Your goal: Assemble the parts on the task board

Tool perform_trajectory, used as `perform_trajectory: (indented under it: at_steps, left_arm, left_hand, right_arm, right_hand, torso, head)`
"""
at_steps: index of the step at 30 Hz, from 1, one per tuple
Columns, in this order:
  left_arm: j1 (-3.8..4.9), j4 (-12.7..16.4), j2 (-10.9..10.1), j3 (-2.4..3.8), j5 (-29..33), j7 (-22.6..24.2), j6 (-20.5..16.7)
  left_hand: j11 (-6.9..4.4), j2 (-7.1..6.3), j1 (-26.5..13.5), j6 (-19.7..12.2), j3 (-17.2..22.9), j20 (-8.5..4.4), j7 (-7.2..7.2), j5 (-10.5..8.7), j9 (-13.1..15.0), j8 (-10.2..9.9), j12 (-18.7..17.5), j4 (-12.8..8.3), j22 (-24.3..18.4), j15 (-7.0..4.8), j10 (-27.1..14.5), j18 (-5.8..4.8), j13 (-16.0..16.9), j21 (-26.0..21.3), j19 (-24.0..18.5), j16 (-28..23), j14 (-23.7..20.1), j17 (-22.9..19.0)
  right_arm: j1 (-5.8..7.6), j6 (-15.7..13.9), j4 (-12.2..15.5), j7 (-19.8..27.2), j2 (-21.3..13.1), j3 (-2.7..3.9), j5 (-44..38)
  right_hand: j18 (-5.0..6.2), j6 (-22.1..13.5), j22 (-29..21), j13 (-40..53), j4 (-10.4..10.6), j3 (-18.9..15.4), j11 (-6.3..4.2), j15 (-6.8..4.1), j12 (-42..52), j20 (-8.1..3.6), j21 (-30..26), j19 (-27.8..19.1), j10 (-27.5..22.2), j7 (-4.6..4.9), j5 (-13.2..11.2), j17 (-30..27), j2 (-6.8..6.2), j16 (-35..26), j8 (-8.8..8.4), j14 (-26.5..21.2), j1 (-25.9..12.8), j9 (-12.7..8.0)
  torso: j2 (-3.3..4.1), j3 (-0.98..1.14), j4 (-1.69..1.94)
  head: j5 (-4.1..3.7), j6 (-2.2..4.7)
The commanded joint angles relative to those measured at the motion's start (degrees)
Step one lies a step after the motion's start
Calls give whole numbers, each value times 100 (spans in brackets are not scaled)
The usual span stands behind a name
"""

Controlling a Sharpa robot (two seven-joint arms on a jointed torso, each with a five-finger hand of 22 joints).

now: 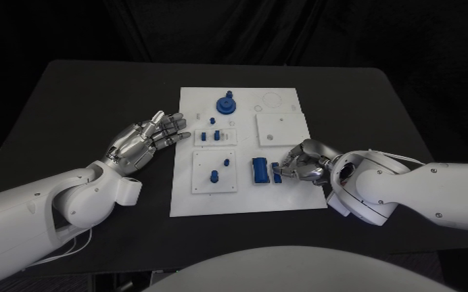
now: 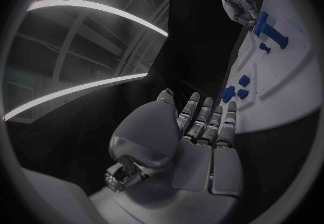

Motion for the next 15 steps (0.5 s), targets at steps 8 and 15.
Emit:
perform_trajectory:
  at_steps: [8,15]
  left_arm:
    - [-12,5,6,4,-12,44,110]
    - [-13,11,-6,4,-12,59,101]
  left_hand:
    - [25,3,69,-11,42,-14,411,25,-1,31,0,0,-5,49,19,-88,1,37,32,32,3,8]
    - [27,3,74,-2,49,-14,412,27,-1,33,2,-2,4,53,20,-91,2,41,37,40,6,9]
  right_arm:
    - [-14,-329,14,222,-69,-1,-194]
    - [-14,-667,51,934,-192,-1,-313]
  right_hand:
    - [-1,17,909,1510,-2,-219,37,33,16,42,-23,-9,608,47,-216,1020,54,-15,-57,509,-180,20]
    - [-4,12,917,1510,-30,-214,17,17,16,33,-6,-2,608,26,-4,1052,110,-1,-58,515,45,55]
  torso:
    - [-1,1,-2]
    - [0,4,-7]
  head:
    - [6,0]
    - [20,0]
